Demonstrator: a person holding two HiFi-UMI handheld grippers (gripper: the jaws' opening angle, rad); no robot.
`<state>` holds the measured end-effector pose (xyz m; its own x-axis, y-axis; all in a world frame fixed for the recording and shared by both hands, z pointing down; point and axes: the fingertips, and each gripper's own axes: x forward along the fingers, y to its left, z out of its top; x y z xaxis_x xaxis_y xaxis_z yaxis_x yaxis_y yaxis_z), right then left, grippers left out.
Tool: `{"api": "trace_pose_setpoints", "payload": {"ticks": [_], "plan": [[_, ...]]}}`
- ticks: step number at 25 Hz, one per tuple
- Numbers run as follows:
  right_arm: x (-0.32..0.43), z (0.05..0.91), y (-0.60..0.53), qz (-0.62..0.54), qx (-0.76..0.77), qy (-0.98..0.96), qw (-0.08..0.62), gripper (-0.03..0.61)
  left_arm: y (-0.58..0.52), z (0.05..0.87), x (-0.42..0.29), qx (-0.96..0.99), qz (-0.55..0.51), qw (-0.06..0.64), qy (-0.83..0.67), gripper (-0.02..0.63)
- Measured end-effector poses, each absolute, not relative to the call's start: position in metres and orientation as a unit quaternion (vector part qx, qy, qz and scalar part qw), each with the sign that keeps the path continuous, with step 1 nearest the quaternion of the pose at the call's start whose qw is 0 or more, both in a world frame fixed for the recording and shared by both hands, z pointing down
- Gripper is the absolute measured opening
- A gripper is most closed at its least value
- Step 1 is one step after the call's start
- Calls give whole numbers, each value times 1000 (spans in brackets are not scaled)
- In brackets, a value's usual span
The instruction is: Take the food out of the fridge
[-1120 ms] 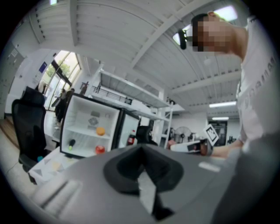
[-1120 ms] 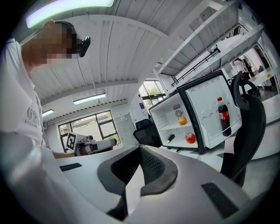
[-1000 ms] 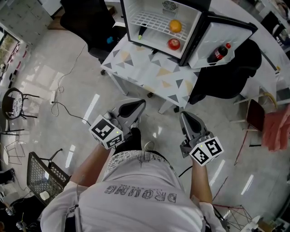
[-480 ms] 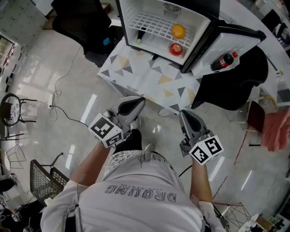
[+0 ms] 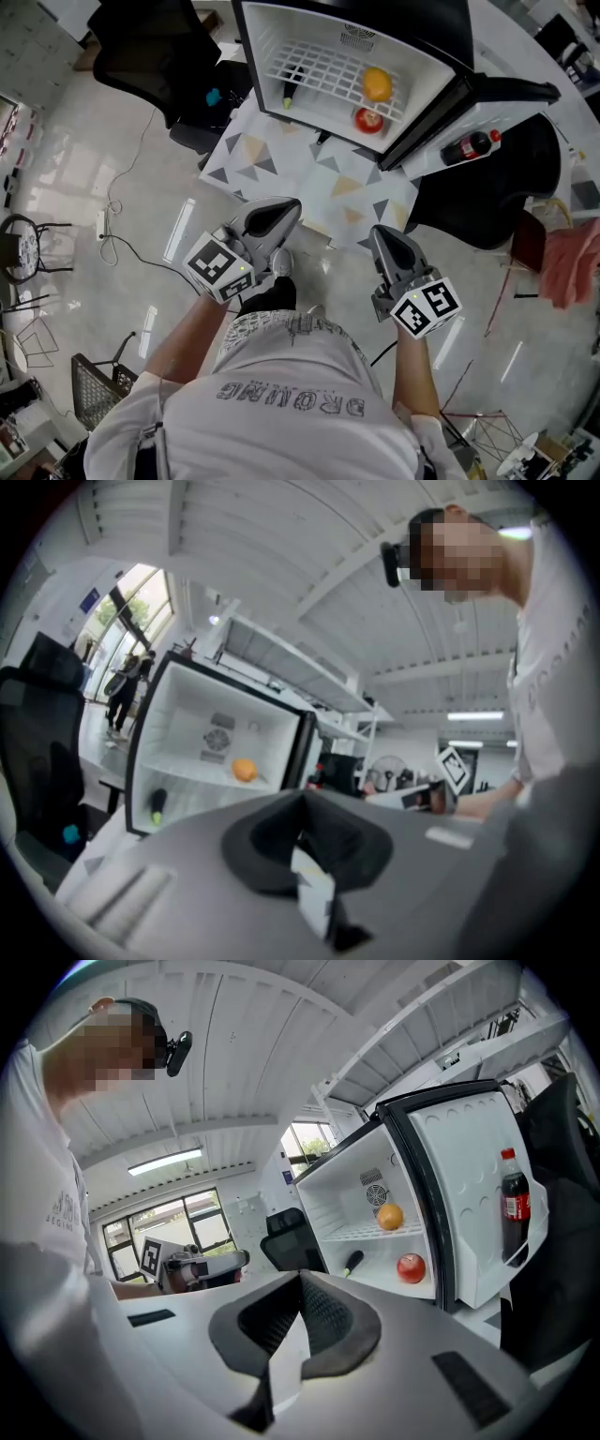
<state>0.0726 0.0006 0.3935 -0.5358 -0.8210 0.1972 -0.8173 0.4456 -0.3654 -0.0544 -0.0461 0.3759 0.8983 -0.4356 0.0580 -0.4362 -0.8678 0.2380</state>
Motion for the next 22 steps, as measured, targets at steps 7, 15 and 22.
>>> {"api": "trace_pose_setpoints", "payload": {"ticks": [7, 15, 22], "plan": [[56, 386, -42, -206, -499, 842, 7, 2, -91, 373, -67, 971, 2, 124, -206, 5], [47, 381, -78, -199, -521, 830, 12, 2, -133, 375, -73, 975, 4, 125, -185, 3], [49, 375, -99, -195, -531, 824, 22, 2, -159, 381, -64, 975, 10, 125, -181, 5]]}}
